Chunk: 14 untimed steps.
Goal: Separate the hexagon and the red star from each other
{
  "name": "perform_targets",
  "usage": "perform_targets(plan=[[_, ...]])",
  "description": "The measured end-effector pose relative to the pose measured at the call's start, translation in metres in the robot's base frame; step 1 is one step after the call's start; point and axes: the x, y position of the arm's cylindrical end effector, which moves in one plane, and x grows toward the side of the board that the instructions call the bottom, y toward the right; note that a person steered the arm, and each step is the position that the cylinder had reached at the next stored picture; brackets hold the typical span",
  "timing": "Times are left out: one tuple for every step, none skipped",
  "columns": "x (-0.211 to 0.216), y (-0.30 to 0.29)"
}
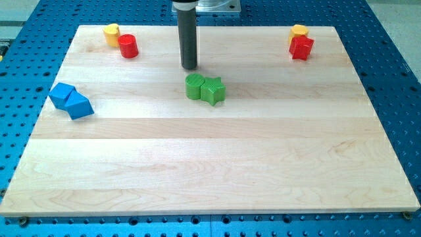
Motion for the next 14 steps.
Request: perform_targets(plan=[[0.0, 0.002], [0.001, 0.003], [0.01, 0.069], [0.036, 0.181], [0.015, 0.309], [-0.072, 0.32], [-0.085, 0.268], [-0.084, 0.204], [-0.08, 0.1], [0.019, 0.12], [0.022, 0.201], [-0.01, 0.222], [-0.055, 0.221], [-0.012, 0.218]])
